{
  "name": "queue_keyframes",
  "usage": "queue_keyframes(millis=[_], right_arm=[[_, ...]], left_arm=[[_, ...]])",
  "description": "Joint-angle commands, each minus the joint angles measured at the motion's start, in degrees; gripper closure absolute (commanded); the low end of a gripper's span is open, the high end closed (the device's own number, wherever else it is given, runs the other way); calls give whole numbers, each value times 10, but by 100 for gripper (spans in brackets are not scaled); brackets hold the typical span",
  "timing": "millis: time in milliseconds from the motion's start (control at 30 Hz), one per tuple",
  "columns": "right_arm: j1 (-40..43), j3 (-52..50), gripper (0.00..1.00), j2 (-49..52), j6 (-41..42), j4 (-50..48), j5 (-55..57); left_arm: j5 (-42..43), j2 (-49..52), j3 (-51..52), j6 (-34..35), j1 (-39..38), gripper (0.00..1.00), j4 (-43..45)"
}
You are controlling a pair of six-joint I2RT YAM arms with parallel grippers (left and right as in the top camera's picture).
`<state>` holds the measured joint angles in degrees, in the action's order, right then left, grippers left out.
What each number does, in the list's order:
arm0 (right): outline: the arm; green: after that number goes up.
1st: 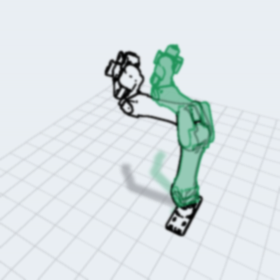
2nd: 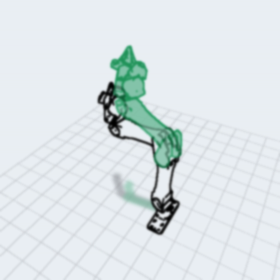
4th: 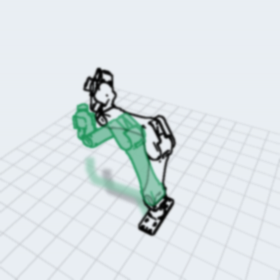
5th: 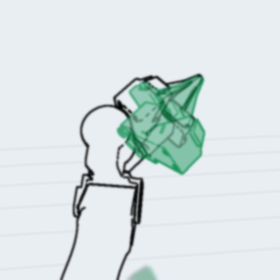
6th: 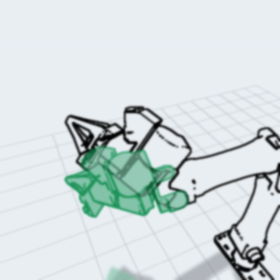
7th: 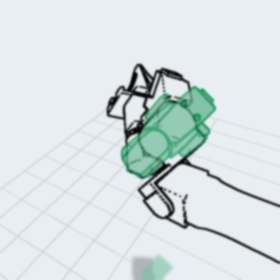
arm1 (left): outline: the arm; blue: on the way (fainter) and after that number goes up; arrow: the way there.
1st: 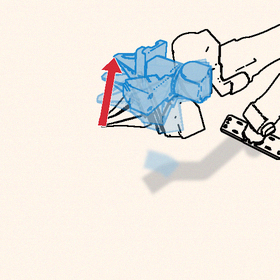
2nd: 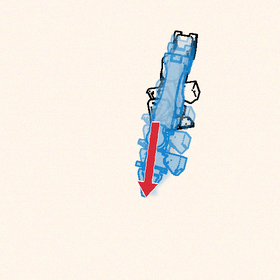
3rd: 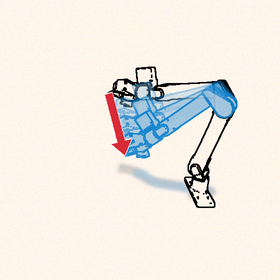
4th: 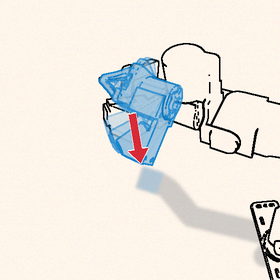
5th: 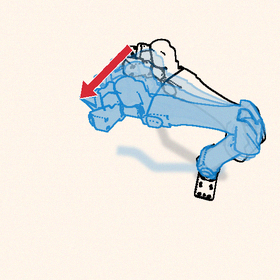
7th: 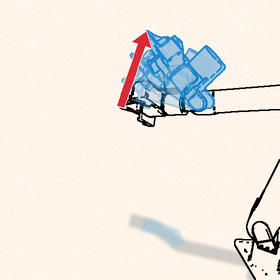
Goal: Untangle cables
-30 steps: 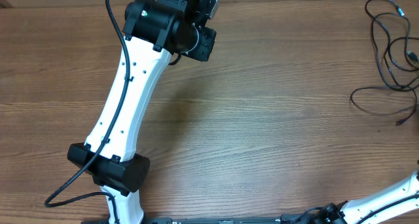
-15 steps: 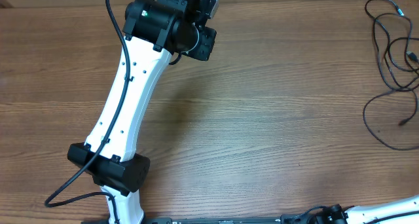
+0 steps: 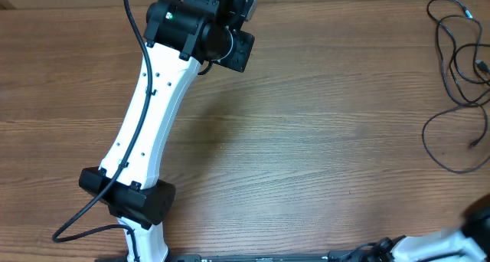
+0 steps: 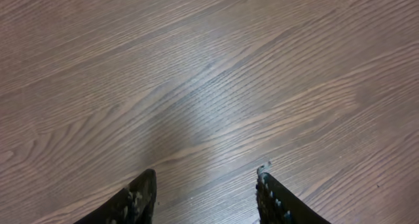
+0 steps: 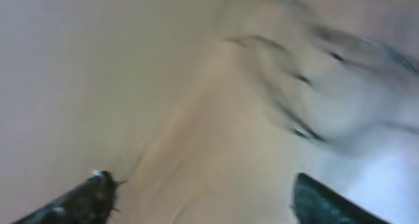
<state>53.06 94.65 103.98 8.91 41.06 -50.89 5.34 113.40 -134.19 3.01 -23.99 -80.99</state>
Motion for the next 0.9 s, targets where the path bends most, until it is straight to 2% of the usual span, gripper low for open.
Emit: queue_keyframes(millis=[0, 33, 167, 200, 233, 300, 333, 367, 400, 533, 600, 767, 833, 867], right_arm=[[-96, 29, 5, -131, -146, -35, -31], [-126, 29, 1, -155, -195, -47, -27], [-201, 29, 0, -215, -375, -40, 7], [-225, 29, 10, -233, -478, -12, 9], [-234, 29, 21, -237, -538, 6, 9], [-238, 28, 34, -236, -603, 38, 9], [-235, 25, 36, -231, -603, 54, 9], [-229, 20, 11, -227, -605, 65, 0], [-219, 10, 0, -224, -604, 61, -12], [-185, -11, 0, -226, -597, 5, -93], [-172, -11, 0, -236, -557, -10, -107], [-184, -10, 0, -261, -394, -103, -203], [-192, -10, 0, -282, -312, -136, -182], [-196, -10, 0, -296, -301, -141, -160]], left_arm=[[5, -8, -9, -7, 0, 51, 4], [4, -8, -9, -9, 0, 51, 5], [7, -6, -9, -9, 0, 52, 4], [7, -6, -8, -9, 0, 53, 4], [7, -6, -5, -9, 0, 53, 5], [7, -6, -2, -9, 0, 53, 7], [7, -6, 0, -9, 0, 53, 8], [7, -6, 2, -9, 0, 53, 9], [7, -6, 2, -8, 0, 53, 9], [14, -6, 2, -2, -1, 53, 4], [22, -6, 2, -2, -1, 53, -3], [17, -6, 2, -5, 0, 52, -2], [17, -6, 2, -17, 0, 51, 0], [17, -6, 2, -21, 0, 51, 0]])
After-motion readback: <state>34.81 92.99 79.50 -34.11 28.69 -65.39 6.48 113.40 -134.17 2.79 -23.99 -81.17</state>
